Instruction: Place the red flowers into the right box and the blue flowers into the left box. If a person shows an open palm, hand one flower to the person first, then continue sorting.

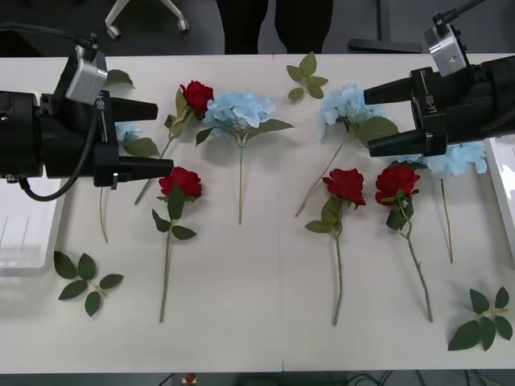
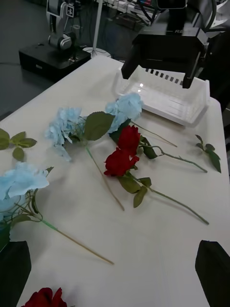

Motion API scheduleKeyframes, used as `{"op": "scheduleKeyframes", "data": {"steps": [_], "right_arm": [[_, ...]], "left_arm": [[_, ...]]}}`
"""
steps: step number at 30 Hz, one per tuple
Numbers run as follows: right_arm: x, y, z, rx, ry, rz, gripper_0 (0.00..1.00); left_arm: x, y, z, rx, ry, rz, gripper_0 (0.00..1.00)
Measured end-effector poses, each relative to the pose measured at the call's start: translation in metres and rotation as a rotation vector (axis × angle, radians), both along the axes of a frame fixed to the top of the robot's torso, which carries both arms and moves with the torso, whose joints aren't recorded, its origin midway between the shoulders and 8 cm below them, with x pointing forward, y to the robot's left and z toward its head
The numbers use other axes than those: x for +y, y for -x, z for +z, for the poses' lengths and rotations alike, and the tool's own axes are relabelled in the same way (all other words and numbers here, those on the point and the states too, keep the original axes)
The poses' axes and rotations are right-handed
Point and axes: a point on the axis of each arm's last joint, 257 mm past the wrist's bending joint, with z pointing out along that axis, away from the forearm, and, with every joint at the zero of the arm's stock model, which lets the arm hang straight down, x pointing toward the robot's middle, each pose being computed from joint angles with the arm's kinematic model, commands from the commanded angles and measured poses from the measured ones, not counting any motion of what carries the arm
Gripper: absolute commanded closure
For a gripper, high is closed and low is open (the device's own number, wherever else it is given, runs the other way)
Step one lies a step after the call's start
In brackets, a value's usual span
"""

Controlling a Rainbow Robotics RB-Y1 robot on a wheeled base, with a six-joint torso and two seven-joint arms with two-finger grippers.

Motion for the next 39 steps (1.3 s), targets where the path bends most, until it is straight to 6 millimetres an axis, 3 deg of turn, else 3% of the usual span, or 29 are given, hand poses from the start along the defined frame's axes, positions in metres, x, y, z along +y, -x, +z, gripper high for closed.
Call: {"op": "scheduleKeyframes", "data": {"steps": [7,13,18,24,27,30,35,37,39], "right_arm": [[0.000,0.000,-0.001,0.002,0.000,-0.001,0.00],[-0.022,0.005,-0.029,0.055,0.051,-0.037,0.00],[-0.047,0.002,-0.032,0.036,0.137,-0.068,0.00],[-0.059,0.005,-0.037,0.021,0.248,-0.058,0.00],[-0.070,0.000,-0.047,0.209,0.310,-0.201,0.00],[-0.081,-0.006,-0.056,0.402,0.339,-0.381,0.00],[-0.115,-0.023,-0.076,0.362,0.476,-0.499,0.00],[-0.129,-0.023,-0.084,0.400,0.515,-0.558,0.00],[-0.138,-0.020,-0.090,0.490,0.521,-0.637,0.00]], "left_arm": [[0.003,0.002,-0.005,0.041,0.033,0.000,0.00],[0.022,-0.010,0.004,0.047,0.040,0.072,0.00],[0.055,-0.029,-0.006,0.165,0.006,0.238,0.00],[0.086,-0.049,-0.019,0.168,-0.069,0.369,0.00],[0.123,-0.066,-0.034,0.271,-0.038,0.572,0.00],[0.152,-0.070,-0.053,0.337,-0.040,0.704,0.00],[0.204,-0.071,-0.090,0.368,-0.122,0.895,0.00],[0.217,-0.070,-0.102,0.423,-0.100,0.989,0.00],[0.215,-0.069,-0.110,0.443,-0.105,1.005,0.00]]}}
